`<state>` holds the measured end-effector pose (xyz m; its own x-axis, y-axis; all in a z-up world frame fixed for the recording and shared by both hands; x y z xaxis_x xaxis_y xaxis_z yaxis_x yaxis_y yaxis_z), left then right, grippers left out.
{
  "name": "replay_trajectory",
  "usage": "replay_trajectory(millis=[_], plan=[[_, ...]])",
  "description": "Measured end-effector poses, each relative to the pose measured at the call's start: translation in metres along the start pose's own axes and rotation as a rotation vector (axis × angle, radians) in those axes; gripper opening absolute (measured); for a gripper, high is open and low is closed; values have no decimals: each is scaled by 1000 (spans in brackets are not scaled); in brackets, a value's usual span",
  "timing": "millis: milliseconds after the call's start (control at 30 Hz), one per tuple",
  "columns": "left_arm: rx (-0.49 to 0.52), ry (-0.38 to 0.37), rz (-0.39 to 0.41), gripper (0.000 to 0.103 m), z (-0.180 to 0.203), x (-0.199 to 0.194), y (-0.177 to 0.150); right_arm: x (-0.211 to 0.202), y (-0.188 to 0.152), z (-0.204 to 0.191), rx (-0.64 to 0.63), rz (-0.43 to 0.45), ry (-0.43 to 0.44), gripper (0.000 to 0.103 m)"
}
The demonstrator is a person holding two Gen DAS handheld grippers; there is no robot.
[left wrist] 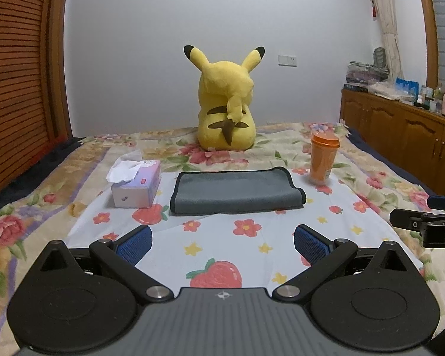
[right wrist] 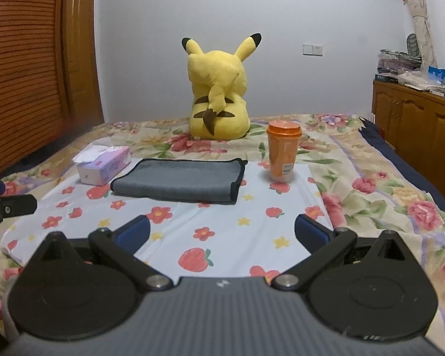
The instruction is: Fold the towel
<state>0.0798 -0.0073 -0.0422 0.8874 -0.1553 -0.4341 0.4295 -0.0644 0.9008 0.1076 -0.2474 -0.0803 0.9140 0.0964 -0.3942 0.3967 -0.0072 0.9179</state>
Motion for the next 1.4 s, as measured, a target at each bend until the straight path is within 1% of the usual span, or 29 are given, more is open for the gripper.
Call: replay_trajectory(millis=[300, 600, 1033, 1400], plan=[[12, 19, 29, 103, 0, -4, 2, -3, 3, 6, 24, 32, -10, 103], [29, 42, 70, 103, 0, -9, 7, -14, 11, 9, 40, 112, -11, 103], [33, 64, 123, 103, -1, -15, 13, -20, 14, 12, 36, 155, -21, 103], [33, 61, 124, 103, -1, -14, 14, -21, 15, 12, 32, 160, -22, 103]])
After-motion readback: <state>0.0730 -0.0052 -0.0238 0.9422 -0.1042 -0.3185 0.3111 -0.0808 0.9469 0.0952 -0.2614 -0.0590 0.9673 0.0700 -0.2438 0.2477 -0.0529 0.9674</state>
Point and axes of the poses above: each gripper's, at about its wrist camera, not at the fingertips, and x roughly the way its jaws point, z to its right, y to its top, the point moved 7 cm from there along x, roughly the way its jaws point, and after that the axes turned 4 degrees about -y, right-handed, at the moved point
